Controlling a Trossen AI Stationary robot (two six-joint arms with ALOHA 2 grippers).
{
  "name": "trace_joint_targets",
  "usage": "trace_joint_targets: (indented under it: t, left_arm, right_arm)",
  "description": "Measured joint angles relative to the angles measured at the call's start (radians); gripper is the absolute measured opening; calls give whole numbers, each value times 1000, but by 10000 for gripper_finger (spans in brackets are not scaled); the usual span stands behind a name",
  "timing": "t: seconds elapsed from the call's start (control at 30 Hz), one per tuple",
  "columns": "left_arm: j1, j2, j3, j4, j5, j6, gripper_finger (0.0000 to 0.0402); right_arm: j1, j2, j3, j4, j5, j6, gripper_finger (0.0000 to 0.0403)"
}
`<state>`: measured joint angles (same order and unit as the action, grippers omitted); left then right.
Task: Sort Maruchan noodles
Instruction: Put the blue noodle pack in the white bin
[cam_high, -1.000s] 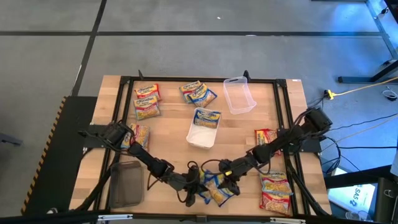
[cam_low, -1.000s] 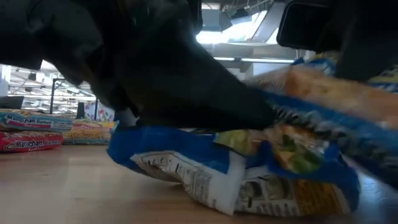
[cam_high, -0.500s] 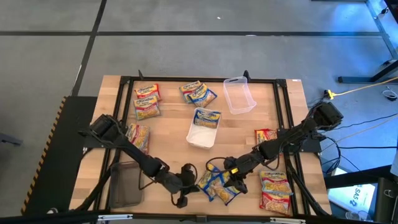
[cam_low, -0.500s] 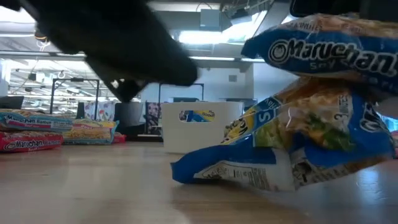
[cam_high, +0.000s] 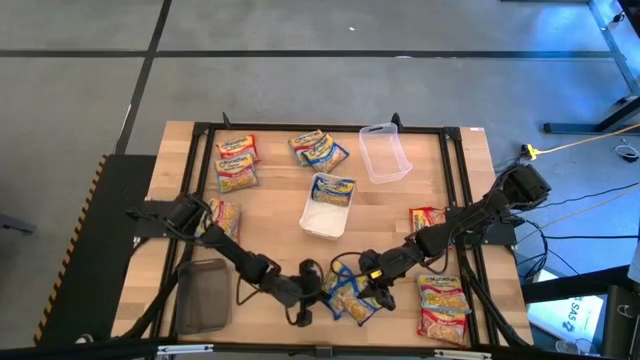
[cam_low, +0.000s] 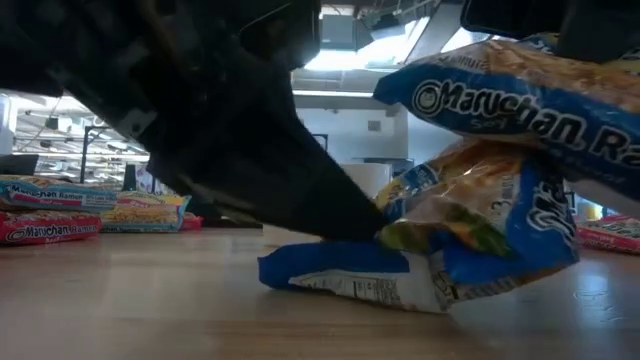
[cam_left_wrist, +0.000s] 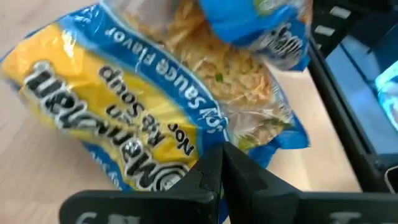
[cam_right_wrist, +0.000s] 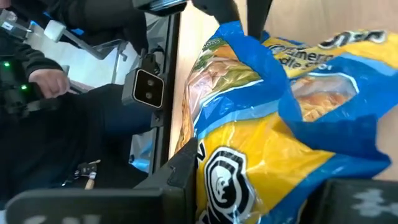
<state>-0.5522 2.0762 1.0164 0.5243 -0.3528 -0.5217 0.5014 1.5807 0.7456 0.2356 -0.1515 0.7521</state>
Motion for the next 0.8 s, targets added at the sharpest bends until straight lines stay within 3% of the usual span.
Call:
trace_joint_targets:
  t: [0.27, 0.47, 0.57, 0.67, 0.8]
  left_arm:
    - [4, -43, 6, -280, -26, -58, 4]
    - [5, -83, -1, -324, 2, 25, 4]
    - [5, -173, -6, -442, 5, 98, 4]
    - [3, -287, -2, -616, -65, 114, 4]
    - [4, -410, -4, -849, -130, 111, 4]
  right_arm:
    - [-35, -86, 0, -49, -103, -4, 90]
    - [-110, -159, 3, -85, -104, -57, 90]
    - [-155, -173, 50, -142, -104, -120, 90]
    - [-198, -174, 145, -269, -102, -214, 90]
    - [-260, -167, 292, -478, -19, -345, 90]
